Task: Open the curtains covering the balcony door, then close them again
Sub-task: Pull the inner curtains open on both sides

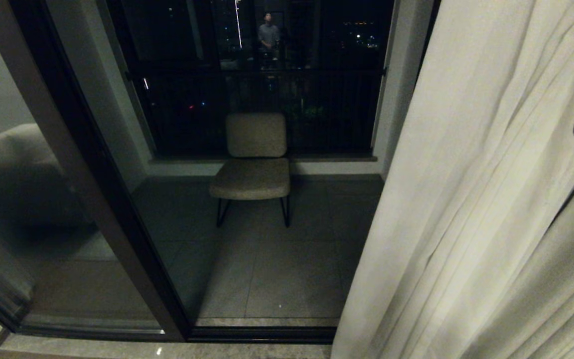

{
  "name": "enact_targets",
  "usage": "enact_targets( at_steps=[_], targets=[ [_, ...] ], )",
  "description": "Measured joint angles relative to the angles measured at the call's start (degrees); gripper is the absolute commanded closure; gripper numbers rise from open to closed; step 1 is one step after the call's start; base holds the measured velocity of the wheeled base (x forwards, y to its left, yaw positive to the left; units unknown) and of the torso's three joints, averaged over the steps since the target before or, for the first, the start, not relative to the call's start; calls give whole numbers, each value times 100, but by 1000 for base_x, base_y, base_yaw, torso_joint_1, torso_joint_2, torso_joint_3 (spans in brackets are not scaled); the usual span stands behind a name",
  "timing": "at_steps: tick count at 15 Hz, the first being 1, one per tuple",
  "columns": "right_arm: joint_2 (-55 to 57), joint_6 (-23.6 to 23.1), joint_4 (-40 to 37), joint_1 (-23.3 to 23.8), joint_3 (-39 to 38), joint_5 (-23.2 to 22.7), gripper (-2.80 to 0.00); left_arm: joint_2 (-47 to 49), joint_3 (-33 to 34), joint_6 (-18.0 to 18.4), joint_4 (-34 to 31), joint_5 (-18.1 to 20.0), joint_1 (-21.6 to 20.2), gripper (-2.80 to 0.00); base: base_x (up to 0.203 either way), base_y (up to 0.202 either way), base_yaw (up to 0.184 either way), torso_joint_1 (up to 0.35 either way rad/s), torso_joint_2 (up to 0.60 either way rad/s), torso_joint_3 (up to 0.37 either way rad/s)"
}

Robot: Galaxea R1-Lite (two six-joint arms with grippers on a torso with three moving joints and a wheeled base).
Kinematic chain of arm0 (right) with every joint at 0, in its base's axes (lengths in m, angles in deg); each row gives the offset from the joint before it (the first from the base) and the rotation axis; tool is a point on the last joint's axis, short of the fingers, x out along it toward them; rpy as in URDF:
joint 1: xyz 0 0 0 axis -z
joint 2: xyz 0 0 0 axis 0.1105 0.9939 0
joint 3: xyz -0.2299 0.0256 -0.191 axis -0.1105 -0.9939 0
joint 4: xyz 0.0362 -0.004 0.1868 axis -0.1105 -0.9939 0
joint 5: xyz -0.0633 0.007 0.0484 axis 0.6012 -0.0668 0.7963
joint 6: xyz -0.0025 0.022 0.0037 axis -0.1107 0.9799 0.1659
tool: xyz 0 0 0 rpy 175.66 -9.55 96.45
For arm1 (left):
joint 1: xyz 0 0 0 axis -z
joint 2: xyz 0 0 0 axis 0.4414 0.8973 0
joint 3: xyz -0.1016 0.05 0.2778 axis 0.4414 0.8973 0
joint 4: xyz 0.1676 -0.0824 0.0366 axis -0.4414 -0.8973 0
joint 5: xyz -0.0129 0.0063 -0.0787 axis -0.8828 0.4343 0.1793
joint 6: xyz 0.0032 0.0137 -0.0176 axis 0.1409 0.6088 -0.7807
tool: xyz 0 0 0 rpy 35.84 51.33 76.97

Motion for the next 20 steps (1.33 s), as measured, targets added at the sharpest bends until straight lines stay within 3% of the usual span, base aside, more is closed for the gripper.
enact_targets(
  at_steps=[5, 10, 14, 20],
  targets=[
    [372, 2, -69, 969, 540, -14, 0, 0, 0, 2, -2, 2, 2, 0, 0, 0, 0, 0, 0, 0],
    [631, -1, -25, 1537, 651, -9, 0, 0, 0, 2, -2, 0, 2, 0, 0, 0, 0, 0, 0, 0],
    [567, -34, -2, 1580, 552, -86, 0, 0, 0, 2, -2, 0, 2, 0, 0, 0, 0, 0, 0, 0],
    [-32, -36, -52, 1359, 49, -600, 0, 0, 0, 0, -2, 0, 2, 0, 0, 0, 0, 0, 0, 0]
  ],
)
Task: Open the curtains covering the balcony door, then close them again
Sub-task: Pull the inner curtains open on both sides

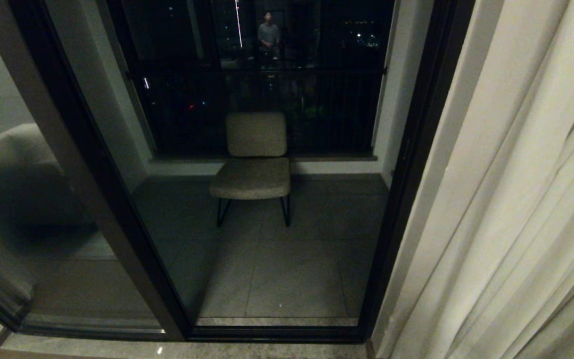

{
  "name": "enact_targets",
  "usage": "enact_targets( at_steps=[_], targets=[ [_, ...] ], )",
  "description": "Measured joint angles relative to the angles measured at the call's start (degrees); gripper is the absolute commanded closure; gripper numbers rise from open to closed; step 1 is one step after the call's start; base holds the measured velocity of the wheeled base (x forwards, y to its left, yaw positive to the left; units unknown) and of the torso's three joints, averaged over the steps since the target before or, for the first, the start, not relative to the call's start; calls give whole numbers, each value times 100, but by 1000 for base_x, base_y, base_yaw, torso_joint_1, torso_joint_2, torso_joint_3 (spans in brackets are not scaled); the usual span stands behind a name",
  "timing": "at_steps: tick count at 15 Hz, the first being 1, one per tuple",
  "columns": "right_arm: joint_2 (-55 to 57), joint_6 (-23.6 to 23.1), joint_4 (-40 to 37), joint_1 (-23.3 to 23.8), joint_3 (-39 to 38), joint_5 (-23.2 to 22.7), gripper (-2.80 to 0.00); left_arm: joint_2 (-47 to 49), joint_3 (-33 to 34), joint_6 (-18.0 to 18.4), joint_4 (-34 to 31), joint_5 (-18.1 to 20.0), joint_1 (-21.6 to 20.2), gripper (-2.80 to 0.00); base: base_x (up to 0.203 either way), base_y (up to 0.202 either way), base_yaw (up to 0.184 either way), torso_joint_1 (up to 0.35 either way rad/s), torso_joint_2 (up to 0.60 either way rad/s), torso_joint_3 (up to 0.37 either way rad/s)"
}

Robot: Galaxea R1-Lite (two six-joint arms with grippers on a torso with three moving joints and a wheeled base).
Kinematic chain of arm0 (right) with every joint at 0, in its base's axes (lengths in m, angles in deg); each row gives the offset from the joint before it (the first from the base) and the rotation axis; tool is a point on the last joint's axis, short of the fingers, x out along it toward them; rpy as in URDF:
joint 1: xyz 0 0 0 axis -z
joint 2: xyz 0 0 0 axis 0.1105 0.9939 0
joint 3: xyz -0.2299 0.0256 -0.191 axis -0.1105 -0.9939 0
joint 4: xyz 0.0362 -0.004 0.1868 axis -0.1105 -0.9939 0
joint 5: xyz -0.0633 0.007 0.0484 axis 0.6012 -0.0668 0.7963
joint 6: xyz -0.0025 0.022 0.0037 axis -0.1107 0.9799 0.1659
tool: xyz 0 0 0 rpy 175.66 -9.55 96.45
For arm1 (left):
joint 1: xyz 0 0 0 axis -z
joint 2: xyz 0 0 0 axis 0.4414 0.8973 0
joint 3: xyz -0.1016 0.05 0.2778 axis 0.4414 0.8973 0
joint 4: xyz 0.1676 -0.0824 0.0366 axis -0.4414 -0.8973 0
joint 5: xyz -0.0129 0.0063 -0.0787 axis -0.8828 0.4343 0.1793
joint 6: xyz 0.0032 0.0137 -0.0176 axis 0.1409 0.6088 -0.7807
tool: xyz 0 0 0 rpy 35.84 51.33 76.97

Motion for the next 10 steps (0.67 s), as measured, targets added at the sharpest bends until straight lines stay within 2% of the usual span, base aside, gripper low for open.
enact_targets(
  at_steps=[4, 7, 10],
  targets=[
    [-777, 21, 50, -258, -943, -463, 0, 0, 0, 1, 1, 1, 0, 0, 0, 0, 0, 0, 0, 0],
    [-1216, 27, 74, -622, -1487, -494, 0, 0, 0, 2, 0, 0, 0, 0, 0, 0, 0, 0, 0, 0],
    [-1384, 26, 80, -864, -1595, -487, 0, 0, 0, 0, 0, 0, 0, 0, 0, 0, 0, 0, 0, 0]
  ],
)
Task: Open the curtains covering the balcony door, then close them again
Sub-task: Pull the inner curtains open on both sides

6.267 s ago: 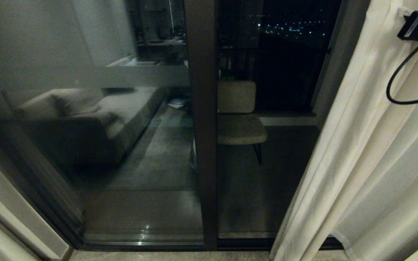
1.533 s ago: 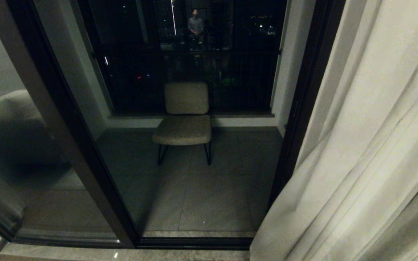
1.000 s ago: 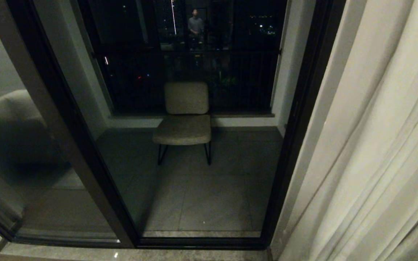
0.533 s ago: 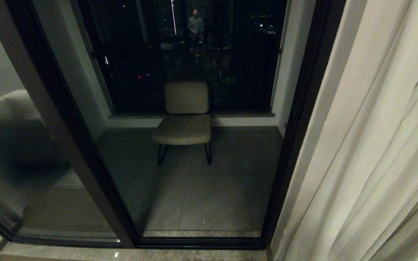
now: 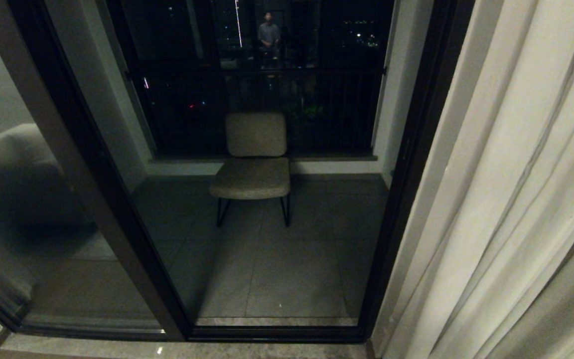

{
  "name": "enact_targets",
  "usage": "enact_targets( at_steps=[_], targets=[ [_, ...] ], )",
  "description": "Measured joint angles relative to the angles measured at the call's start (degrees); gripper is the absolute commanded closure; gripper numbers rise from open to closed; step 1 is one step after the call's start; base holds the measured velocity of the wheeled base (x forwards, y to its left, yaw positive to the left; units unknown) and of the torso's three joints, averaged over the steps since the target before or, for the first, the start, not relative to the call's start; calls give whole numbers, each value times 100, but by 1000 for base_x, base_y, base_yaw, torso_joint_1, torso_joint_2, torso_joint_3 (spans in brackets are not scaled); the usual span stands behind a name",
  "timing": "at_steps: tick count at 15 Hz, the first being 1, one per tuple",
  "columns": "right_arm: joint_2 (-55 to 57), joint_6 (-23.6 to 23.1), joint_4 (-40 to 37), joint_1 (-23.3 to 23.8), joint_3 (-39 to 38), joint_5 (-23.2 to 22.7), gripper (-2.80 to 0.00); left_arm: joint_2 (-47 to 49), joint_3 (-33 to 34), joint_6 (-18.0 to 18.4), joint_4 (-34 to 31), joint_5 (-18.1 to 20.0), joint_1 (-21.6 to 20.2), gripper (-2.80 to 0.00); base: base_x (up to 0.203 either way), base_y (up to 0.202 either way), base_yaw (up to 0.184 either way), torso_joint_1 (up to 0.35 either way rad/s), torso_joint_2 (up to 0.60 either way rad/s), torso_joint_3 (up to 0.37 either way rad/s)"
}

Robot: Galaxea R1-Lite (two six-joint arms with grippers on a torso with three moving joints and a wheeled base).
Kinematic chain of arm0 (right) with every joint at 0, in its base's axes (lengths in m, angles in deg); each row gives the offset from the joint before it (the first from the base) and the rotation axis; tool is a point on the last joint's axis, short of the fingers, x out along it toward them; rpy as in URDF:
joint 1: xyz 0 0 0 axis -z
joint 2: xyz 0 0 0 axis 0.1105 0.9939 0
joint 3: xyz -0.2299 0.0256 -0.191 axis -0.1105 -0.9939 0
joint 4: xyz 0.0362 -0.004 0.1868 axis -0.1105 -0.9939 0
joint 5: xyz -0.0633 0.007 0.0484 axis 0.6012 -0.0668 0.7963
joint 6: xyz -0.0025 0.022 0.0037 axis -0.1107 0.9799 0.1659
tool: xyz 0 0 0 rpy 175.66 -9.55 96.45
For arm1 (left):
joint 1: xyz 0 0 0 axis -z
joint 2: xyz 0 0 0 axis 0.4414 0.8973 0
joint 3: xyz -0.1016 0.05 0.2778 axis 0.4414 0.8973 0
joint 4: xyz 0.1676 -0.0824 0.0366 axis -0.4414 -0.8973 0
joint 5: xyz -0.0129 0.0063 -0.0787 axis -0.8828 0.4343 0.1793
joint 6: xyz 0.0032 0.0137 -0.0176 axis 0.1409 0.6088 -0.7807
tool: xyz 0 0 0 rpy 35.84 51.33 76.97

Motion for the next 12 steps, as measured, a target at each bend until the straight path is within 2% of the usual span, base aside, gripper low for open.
enact_targets(
  at_steps=[1, 2, 9, 12],
  targets=[
    [-27, -5, 0, -67, -6, 0, 0, 0, 0, 0, 2, 0, 0, 0, 0, 0, 0, 0, 0, 0],
    [-46, -5, 0, -137, -13, 0, -280, 0, 0, 0, 0, 0, 0, 0, 0, 0, 0, 0, 0, 0],
    [-143, 10, -1, -304, -104, 4, -280, 0, 0, 0, 1, 1, -2, 0, 0, 0, 0, 0, 0, 0],
    [-371, 10, -17, -306, -504, 4, -280, 0, 0, 1, 2, 0, -2, 0, 0, 0, 0, 0, 0, 0]
  ],
)
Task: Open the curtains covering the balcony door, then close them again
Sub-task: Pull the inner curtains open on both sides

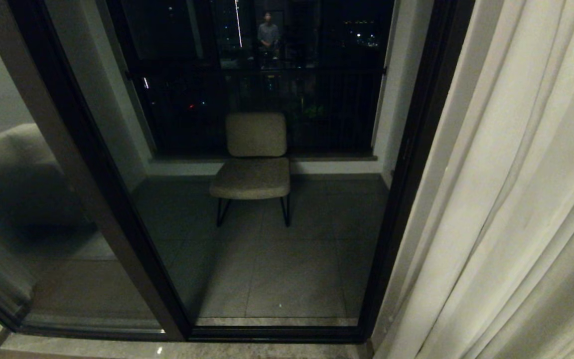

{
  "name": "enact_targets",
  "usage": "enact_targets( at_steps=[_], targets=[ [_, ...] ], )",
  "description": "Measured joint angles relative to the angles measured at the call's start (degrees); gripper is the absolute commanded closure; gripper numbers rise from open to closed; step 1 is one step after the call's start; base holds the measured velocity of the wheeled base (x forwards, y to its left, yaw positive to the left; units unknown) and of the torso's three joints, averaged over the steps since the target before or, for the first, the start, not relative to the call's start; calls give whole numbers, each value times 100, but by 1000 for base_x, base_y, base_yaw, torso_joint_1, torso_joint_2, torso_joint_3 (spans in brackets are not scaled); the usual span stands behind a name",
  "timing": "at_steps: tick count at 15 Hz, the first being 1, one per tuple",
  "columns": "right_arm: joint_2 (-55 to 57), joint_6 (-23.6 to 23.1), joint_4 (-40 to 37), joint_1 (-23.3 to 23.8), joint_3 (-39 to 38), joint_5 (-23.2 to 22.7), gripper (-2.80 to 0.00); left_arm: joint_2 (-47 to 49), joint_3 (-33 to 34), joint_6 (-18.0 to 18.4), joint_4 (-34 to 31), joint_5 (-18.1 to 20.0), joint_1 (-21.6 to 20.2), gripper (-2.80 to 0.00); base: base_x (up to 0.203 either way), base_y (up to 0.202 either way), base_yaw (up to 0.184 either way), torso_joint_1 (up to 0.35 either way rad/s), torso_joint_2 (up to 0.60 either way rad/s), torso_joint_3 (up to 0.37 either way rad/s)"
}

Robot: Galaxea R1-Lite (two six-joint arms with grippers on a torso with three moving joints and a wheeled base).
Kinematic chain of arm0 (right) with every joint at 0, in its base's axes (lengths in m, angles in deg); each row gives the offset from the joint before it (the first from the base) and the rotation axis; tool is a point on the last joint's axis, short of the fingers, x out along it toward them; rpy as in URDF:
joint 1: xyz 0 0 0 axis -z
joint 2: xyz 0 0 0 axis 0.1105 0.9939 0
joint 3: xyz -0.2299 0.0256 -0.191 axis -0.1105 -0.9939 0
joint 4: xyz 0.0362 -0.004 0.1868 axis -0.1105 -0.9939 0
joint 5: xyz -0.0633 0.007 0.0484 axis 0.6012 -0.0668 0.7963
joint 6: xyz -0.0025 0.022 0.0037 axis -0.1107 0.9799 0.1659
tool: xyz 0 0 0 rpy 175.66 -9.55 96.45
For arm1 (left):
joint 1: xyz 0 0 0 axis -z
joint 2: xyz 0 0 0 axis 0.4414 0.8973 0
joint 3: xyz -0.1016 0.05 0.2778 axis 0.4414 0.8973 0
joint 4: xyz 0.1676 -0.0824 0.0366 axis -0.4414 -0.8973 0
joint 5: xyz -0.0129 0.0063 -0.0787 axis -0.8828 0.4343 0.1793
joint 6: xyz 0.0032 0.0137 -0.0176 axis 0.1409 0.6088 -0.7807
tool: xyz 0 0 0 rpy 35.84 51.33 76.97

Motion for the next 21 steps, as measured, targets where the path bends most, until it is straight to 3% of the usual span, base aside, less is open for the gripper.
enact_targets(
  at_steps=[4, 10, 11, 16, 19, 21],
  targets=[
    [-697, 0, -2, 4, -1388, 11, -280, 0, 0, 1, -2, 2, 4, 0, 0, 0, 0, 0, 0, 0],
    [-2383, -102, -24, 15, -4391, 251, -280, 0, 0, -1, -2, 0, 2, 0, 0, 0, 0, 0, 0, 0],
    [-2715, -207, -32, 13, -4826, 278, 0, 0, 0, 1, -2, 2, 2, 0, 0, 0, 0, 0, 0, 0],
    [-4091, -679, -104, 4, -5911, 351, 0, 0, 0, 0, -2, 0, 2, 0, 0, 0, 0, 0, 0, 0],
    [-4601, -862, -194, -159, -6152, 981, 0, 0, 0, -1, -2, -1, 4, 0, 0, 0, 0, 0, 0, 0],
    [-4912, -936, -393, -602, -6314, 1695, 0, 0, 0, -1, -2, 0, 2, 0, 0, 0, 0, 0, 0, 0]
  ],
)
